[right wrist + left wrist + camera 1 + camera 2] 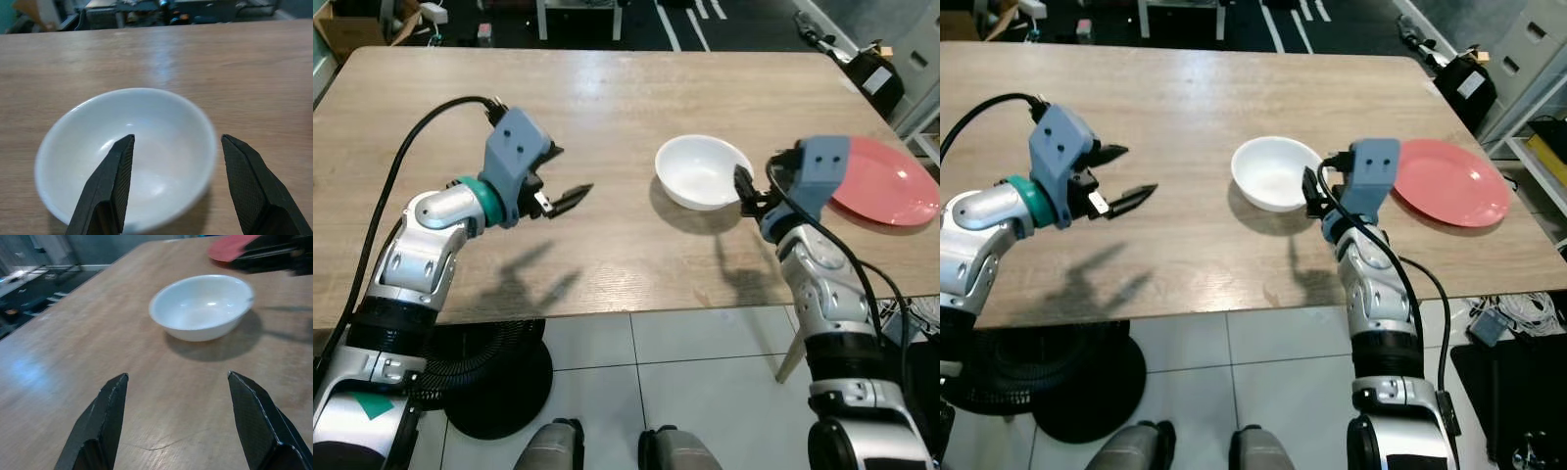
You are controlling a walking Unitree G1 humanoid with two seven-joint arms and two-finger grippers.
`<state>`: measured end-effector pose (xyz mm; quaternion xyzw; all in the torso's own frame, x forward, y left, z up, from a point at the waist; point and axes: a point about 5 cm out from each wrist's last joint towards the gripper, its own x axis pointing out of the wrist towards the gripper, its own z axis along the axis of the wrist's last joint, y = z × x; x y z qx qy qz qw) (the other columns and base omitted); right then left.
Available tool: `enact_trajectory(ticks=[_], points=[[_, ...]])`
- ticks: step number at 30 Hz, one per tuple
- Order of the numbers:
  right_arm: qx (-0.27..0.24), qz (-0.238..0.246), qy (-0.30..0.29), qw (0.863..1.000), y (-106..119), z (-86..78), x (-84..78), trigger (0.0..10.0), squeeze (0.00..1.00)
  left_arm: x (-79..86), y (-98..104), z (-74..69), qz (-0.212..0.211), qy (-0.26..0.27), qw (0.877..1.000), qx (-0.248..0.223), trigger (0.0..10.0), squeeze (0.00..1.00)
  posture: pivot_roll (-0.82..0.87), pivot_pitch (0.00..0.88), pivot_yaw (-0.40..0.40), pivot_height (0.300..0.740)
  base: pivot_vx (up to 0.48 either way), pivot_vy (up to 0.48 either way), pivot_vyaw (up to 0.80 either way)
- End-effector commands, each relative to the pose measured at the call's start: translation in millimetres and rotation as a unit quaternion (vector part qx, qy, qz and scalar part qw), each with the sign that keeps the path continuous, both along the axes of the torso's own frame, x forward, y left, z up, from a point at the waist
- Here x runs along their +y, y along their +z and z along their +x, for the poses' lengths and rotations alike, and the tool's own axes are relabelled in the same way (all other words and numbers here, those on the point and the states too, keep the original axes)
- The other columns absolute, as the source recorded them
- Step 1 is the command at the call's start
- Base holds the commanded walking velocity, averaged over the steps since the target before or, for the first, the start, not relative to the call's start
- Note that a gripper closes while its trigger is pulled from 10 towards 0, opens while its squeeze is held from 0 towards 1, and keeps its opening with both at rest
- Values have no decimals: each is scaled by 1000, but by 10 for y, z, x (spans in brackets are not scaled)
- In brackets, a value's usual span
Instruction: Setting the table
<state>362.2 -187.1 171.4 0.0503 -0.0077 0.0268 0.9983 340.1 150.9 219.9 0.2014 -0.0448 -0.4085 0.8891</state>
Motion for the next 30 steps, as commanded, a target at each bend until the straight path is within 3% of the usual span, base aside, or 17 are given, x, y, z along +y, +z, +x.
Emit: enact_trajectory(ticks=[1, 8, 10, 19, 22, 24, 25, 27, 30], points=[[52, 39, -30, 997, -126, 88, 27, 10000, 0, -186, 43, -39, 4, -48, 999, -3, 10000, 0, 100, 114, -27, 740, 0, 0, 0], [83, 61, -60, 993, -168, 158, 10, 10000, 0, -270, 155, -108, 2, -91, 996, -12, 10000, 0, 102, 141, -27, 740, 0, 0, 0], [96, 70, -74, 990, -173, 185, -59, 10000, 0, -240, 258, -192, 5, -128, 992, -14, 10000, 0, 103, 159, -32, 740, 0, 0, 0], [87, 70, -84, 990, -107, 216, -153, 10000, 0, -149, 364, -303, 8, -154, 988, -19, 10000, 0, 104, 168, -37, 740, 0, 0, 0], [71, 71, -83, 991, -44, 226, -167, 10000, 0, -147, 366, -322, 7, -153, 988, -21, 10000, 0, 102, 170, -39, 740, 0, 0, 0], [11, 54, -71, 996, 165, 217, -182, 10000, 0, -169, 349, -353, 1, -149, 989, -22, 10000, 0, 91, 167, -37, 740, 0, 0, 0], [11, 54, -71, 996, 165, 217, -182, 10000, 0, -169, 349, -353, 1, -149, 989, -22, 10000, 0, 91, 167, -37, 740, 0, 0, 0], [-38, 41, -59, 997, 346, 170, -201, 10000, 0, -201, 329, -375, -7, -147, 989, -21, 10000, 0, 85, 164, -34, 740, 0, 0, 0], [-29, 51, -57, 997, 333, 167, -227, 10000, 0, -223, 325, -384, -12, -148, 989, -17, 10000, 0, 82, 159, -33, 740, 0, 0, 0]])
